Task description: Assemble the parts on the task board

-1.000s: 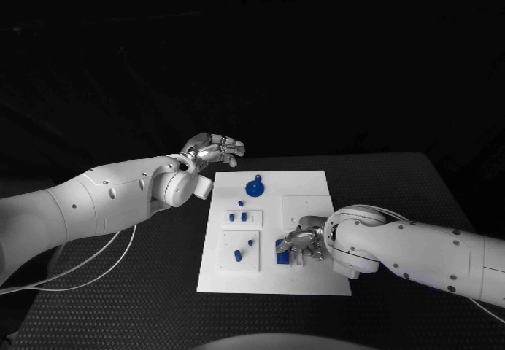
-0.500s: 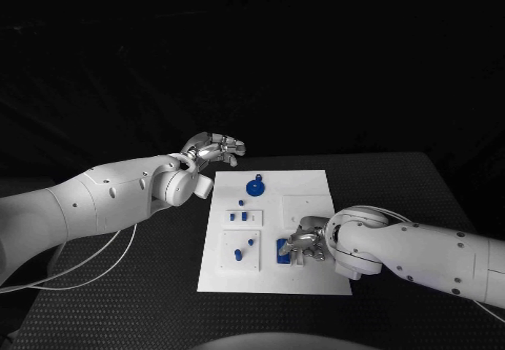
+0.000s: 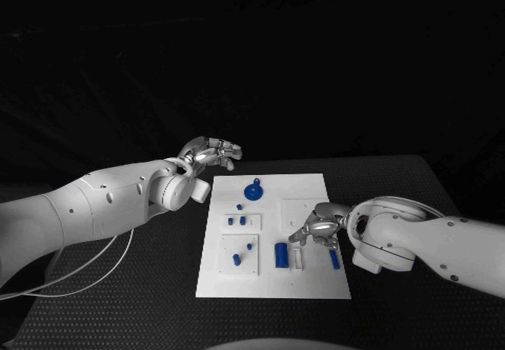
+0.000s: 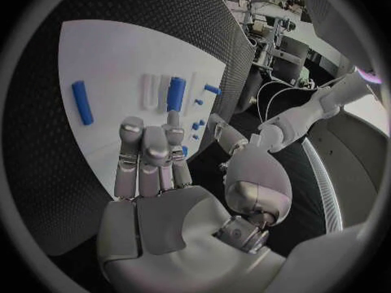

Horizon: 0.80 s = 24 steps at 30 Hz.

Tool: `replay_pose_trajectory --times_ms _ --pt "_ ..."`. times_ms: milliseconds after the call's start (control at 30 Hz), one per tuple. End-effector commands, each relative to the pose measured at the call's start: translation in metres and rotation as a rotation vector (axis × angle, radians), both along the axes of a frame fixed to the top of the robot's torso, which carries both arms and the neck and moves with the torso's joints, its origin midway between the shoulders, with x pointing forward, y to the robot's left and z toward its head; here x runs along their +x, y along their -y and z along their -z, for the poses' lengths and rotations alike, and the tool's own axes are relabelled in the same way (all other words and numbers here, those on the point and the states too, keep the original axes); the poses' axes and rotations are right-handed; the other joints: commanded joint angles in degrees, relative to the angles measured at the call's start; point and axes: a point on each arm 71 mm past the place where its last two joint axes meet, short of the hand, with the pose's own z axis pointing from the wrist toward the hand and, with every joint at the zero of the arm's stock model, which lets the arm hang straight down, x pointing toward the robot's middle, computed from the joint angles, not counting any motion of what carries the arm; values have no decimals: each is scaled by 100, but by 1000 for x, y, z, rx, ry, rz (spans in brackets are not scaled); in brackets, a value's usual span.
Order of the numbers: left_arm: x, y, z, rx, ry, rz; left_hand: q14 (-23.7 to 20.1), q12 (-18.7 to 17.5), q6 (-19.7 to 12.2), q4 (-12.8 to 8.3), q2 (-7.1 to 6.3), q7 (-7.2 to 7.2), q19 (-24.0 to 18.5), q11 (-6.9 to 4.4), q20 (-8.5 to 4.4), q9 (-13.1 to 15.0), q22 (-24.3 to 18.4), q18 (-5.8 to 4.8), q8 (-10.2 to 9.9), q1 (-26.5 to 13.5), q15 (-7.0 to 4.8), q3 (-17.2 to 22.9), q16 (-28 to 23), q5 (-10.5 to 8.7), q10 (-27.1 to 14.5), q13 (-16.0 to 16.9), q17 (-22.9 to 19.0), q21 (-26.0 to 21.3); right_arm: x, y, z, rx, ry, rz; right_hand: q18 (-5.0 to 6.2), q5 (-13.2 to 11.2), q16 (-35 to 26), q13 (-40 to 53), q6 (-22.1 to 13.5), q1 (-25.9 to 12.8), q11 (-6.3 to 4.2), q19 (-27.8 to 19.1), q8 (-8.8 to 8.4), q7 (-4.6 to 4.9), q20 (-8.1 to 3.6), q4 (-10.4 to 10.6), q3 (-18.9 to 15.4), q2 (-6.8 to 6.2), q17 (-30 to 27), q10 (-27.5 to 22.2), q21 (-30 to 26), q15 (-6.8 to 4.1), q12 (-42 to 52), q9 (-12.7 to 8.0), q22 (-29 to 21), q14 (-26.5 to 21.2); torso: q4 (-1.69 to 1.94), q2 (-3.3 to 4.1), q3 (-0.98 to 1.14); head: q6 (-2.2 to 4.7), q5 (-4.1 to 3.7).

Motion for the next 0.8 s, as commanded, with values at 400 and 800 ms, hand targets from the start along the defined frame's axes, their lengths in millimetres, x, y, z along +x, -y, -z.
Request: replay_pose_trajectory --times_ms 400,800 --pt "0 3 -1 -12 2 16 42 14 -22 43 -1 -15 53 -13 5 6 9 47 22 -49 6 10 -33 16 -46 -9 8 -27 13 57 -11 -310 71 -37 167 32 69 39 26 595 40 21 3 1 -17 -289 -29 368 -28 57 25 30 -6 41 21 -15 0 6 3 56 -122" --pt "0 4 -1 -14 2 19 42 15 -21 47 -1 -16 54 -13 5 7 12 47 24 -51 7 9 -38 14 -45 -9 13 -31 0 76 9 -410 46 -52 167 12 89 32 61 581 37 3 6 -6 18 -192 -27 352 -47 84 26 40 -28 47 20 -24 -1 2 -10 9 -204"
